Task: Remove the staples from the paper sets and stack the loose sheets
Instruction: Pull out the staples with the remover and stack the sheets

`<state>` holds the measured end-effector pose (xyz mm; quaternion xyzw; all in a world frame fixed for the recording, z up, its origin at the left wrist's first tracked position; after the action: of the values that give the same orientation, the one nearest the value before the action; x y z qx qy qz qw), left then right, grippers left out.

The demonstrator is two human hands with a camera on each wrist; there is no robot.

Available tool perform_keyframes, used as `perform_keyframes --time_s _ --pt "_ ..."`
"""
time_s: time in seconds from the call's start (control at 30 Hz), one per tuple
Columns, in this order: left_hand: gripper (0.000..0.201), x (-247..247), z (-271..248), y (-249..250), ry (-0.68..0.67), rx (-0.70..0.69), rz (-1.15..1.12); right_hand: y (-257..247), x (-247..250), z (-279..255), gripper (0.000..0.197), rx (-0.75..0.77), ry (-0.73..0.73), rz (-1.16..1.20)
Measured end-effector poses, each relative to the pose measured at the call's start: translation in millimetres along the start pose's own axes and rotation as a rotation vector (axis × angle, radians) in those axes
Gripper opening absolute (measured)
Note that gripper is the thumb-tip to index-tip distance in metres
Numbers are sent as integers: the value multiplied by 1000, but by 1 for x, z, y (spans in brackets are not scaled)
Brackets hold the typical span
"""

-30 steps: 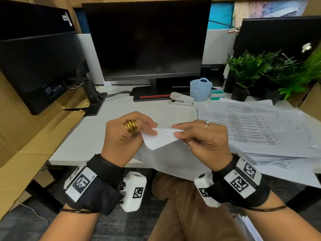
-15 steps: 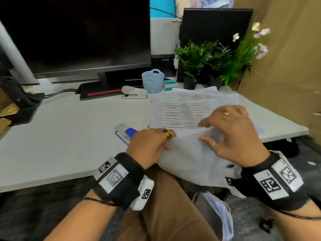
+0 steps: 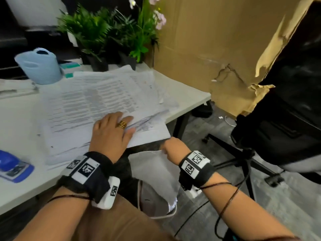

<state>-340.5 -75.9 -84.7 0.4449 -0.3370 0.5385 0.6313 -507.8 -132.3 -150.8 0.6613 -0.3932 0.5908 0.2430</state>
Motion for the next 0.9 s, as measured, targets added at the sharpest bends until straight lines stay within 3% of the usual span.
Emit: perform_keyframes --time_s 0.27,0.5,0.73,0.9 --pt "58 -11 3 -1 -11 2 57 47 -96 40 33 -180 -94 210" --pt "55 -11 3 0 13 -14 73 87 -151 46 29 -419 -97 205" --pt "56 -10 4 0 14 -13 110 92 -149 40 32 -441 -128 133" --pt "56 -10 3 1 28 -26 113 76 -151 40 31 -312 -226 9"
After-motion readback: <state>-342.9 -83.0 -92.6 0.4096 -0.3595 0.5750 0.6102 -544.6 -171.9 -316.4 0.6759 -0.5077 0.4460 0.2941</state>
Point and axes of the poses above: each hand's wrist, its own z-axis towards the middle knuckle, its own x-axis out of the back of the hand, y = z × x, the point moved 6 cm from there along z, towards the middle knuckle, and after that the axes turned 4 degrees about y, right-handed, at the moved point
